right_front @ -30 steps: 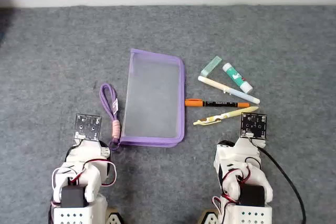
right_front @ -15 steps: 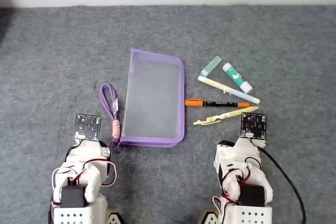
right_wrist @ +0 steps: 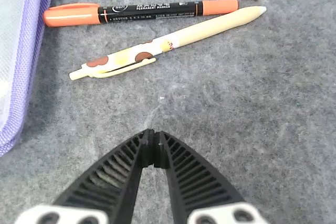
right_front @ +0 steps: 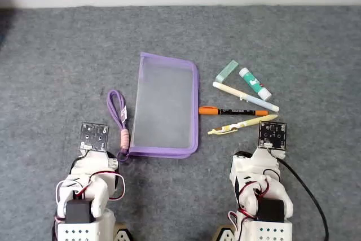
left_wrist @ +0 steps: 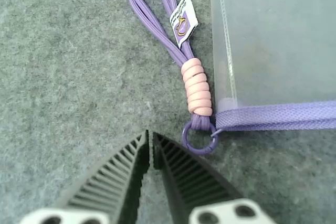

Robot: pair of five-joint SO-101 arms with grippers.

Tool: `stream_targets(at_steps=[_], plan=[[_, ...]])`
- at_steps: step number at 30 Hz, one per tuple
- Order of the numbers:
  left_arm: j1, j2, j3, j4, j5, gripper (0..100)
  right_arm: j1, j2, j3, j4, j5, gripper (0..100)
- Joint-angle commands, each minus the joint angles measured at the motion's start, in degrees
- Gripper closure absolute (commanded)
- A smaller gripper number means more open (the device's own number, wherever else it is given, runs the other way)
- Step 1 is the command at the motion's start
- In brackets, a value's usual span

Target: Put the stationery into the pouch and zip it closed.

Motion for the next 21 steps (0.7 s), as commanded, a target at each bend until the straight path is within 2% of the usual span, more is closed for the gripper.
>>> stream_targets(at_steps=[1,21], plan=[[0.3,-0.7,-1.1,0.2,0.4,98,-0.3,-0.6,1.0,0.4,-0.4,98.9],[0.4,-0.6,-1.1,0.3,0.4,98,-1.7,-0.6,1.0,0.4,-0.4,98.7]])
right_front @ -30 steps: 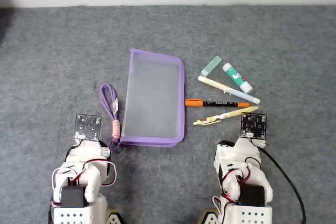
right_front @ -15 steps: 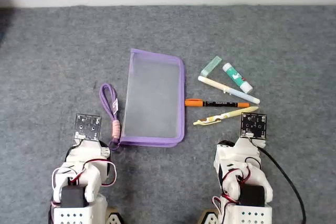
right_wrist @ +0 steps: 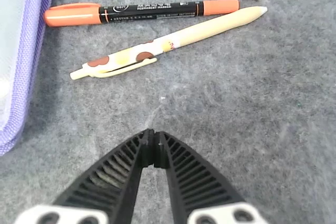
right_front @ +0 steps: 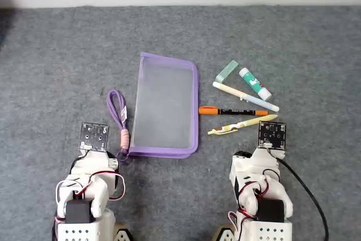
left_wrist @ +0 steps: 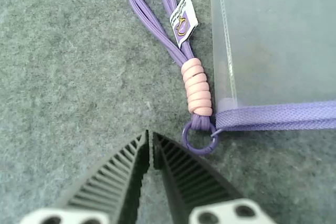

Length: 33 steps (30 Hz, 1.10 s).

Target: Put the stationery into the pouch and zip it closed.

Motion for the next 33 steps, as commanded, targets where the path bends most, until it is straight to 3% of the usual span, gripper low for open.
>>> stream_targets(at_steps=[1,7,11,16,24,30,33], plan=[[0.4,-0.7,-1.1,0.2,0.4,98,-0.8,-0.6,1.0,0.4,-0.4,98.7],[0.0,-0.7,-1.4,1.1,-1.8,98,-3.9,-0.6,1.0,1.2,-0.4,98.7],[0.0,-0.8,-2.5,1.6,-14.1,98,-5.1,-0.6,0.7,6.2,-0.4,98.9],[-4.3,-0.8,-9.3,-3.6,-26.2,96,1.1,-0.6,0.7,4.0,2.4,99.0],[-15.5,-0.5,-14.1,-16.2,-26.1,99,5.6,-0.6,-3.8,-6.8,2.8,99.1],[-11.3,-0.4,-22.6,-8.9,-23.6,99,5.6,0.3,-13.6,-4.7,3.1,99.1],[-9.6,0.0,-24.4,-9.1,-21.3,99,5.5,4.7,-18.8,-1.8,5.6,99.1]])
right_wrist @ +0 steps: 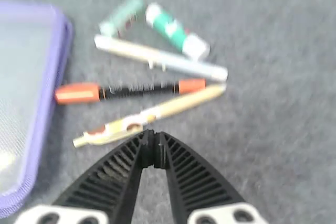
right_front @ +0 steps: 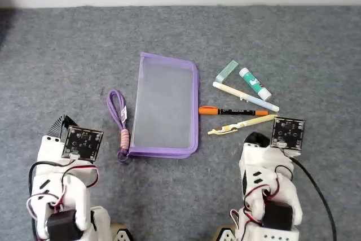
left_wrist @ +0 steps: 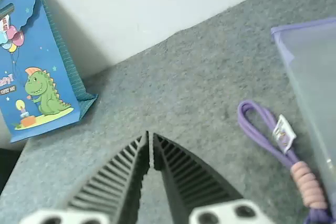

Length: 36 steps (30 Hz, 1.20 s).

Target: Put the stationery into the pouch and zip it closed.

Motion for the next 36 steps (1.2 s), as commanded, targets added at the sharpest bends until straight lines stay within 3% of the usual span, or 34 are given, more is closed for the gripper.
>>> stream_targets(at_steps=[1,5,13,20,25,32,36], plan=[[2.3,0.9,-4.4,-0.4,2.4,99,0.7,6.2,-8.6,2.3,2.3,99.1],[3.3,11.3,-7.4,-3.5,2.5,99,0.7,17.6,-19.4,7.8,0.6,99.1],[4.3,44.7,-21.7,-8.1,2.0,98,0.7,35.2,-32.8,15.4,-1.0,99.0],[4.4,67.3,-39.4,-5.2,-10.1,98,0.8,33.9,-32.8,15.7,-1.3,99.0],[5.5,84.3,-55.0,-0.1,-10.1,98,0.8,33.0,-32.7,15.8,-1.3,99.0],[8.1,107.3,-77.8,17.8,-10.1,98,0.8,32.9,-32.7,15.9,-1.3,99.0],[10.3,117.1,-88.8,21.9,-10.1,98,0.8,32.9,-32.7,15.9,-1.2,99.0]])
